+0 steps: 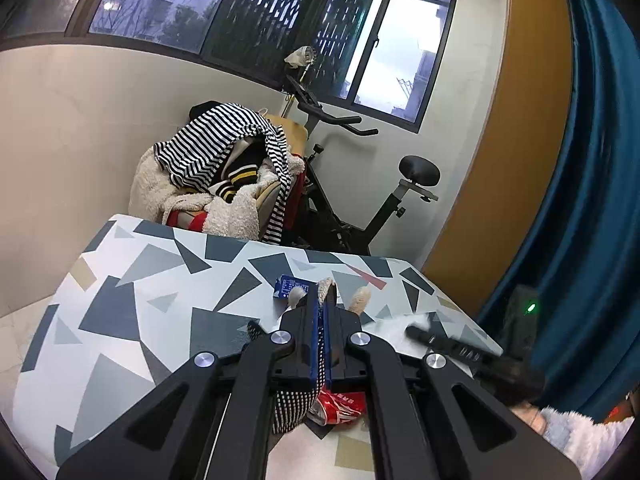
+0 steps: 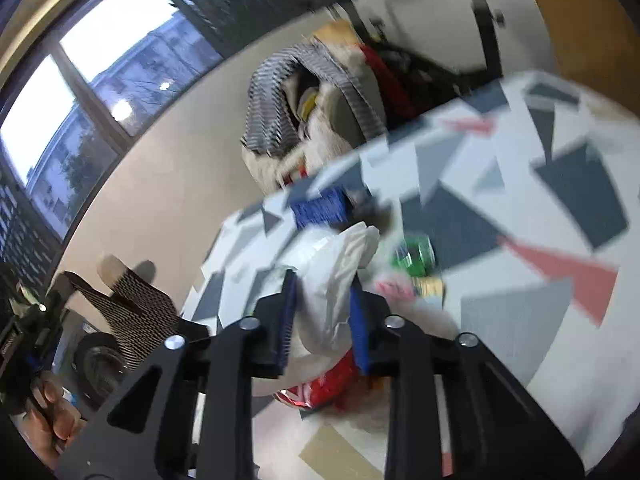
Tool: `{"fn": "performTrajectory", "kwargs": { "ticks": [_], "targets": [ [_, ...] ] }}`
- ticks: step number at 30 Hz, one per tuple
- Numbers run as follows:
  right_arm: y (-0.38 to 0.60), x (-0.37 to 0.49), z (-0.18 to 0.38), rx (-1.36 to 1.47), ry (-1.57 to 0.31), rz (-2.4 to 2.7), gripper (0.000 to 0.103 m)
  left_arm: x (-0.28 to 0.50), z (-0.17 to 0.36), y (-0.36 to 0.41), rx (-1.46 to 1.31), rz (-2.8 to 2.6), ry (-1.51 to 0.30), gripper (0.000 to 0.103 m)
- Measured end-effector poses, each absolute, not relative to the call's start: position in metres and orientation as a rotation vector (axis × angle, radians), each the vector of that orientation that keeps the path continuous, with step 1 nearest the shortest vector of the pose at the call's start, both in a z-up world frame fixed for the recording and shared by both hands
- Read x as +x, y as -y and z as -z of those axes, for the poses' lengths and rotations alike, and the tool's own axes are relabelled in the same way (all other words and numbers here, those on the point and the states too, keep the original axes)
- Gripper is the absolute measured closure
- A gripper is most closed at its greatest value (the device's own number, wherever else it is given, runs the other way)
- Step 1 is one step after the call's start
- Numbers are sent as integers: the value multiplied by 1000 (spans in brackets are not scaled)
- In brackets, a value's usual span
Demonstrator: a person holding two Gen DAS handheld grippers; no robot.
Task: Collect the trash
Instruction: 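Lift the tissue and glove and carry them down over the bin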
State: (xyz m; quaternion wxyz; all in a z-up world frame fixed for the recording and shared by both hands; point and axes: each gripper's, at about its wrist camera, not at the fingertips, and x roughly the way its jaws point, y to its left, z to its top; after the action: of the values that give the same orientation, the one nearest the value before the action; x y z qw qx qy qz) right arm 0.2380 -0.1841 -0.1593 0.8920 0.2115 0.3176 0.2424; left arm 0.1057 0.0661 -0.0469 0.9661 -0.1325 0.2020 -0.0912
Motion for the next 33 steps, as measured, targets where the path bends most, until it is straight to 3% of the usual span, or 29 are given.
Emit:
{"fn": "performTrajectory", "kwargs": {
  "ticks": [8, 13, 23, 33],
  "targets": [
    [178, 202, 77, 177, -446, -493, 80, 83, 25, -64, -258, 197, -390, 101],
    [183, 177, 48, 58, -421, -464, 81, 66, 17, -60, -250, 204, -395, 101],
    [210, 117, 19, 30, -452, -434, 82, 23, 19, -45, -250, 227, -420, 101],
    [221, 71, 42, 25, -579, -478, 82, -12, 47, -19, -239, 263, -469, 101]
  ]
}}
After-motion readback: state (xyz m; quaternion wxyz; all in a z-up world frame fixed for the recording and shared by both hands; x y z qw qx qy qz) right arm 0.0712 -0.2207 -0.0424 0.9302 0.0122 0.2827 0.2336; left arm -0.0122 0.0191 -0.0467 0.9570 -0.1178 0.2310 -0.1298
